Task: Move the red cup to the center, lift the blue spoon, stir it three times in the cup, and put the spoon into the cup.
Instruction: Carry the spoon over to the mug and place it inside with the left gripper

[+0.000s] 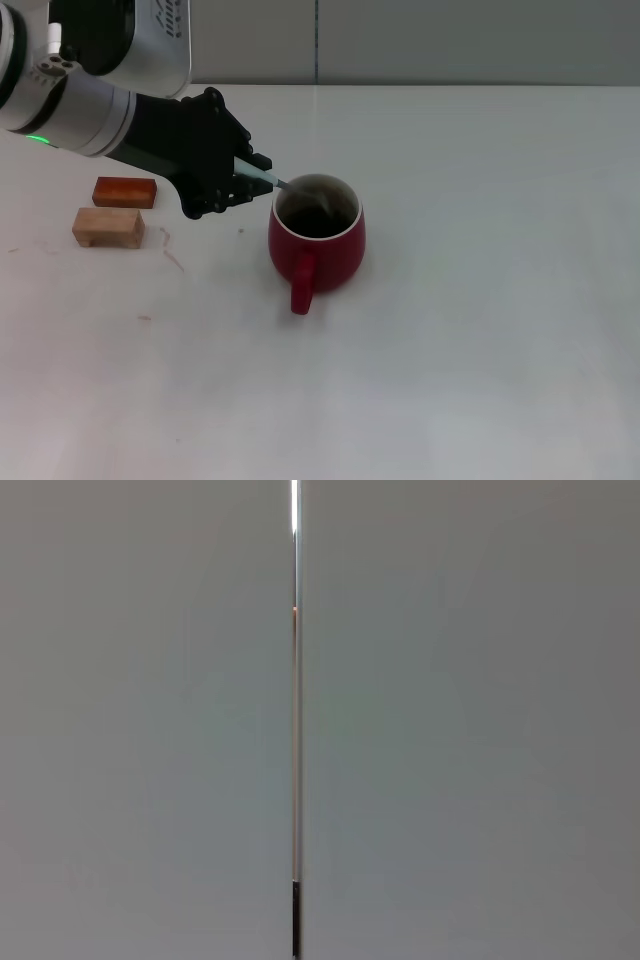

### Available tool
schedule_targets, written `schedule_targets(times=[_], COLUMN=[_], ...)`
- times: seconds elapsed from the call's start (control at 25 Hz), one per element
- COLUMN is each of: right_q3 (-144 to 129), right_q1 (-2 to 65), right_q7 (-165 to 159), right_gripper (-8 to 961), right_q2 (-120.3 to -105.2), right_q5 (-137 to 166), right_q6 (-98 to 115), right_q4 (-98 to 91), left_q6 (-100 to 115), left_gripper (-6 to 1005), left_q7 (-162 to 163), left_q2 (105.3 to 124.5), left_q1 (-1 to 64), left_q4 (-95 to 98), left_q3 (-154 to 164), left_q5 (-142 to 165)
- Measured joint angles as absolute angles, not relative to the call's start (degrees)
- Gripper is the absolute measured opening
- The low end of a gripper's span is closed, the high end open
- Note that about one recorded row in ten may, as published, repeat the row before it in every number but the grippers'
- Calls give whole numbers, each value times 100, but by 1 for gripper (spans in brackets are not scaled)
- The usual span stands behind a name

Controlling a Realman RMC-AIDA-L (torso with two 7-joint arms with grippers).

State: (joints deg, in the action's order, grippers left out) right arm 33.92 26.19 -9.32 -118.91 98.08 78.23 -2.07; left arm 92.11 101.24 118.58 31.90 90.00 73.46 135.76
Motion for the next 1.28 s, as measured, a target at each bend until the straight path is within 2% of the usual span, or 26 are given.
schedule_targets(times=[1.28], right_q3=[3402], right_q1=[2646], right_q7=[-928], right_gripper=[647], right_q2=[-11881], right_q5=[9808], right_q6=[7802], right_q4=[-193], left_q6=[8849], left_gripper=[167], left_q7=[10415], left_q2=[11885], left_q1=[3286], left_q4=[9115], left_q3=[8590], left_q5=[14527])
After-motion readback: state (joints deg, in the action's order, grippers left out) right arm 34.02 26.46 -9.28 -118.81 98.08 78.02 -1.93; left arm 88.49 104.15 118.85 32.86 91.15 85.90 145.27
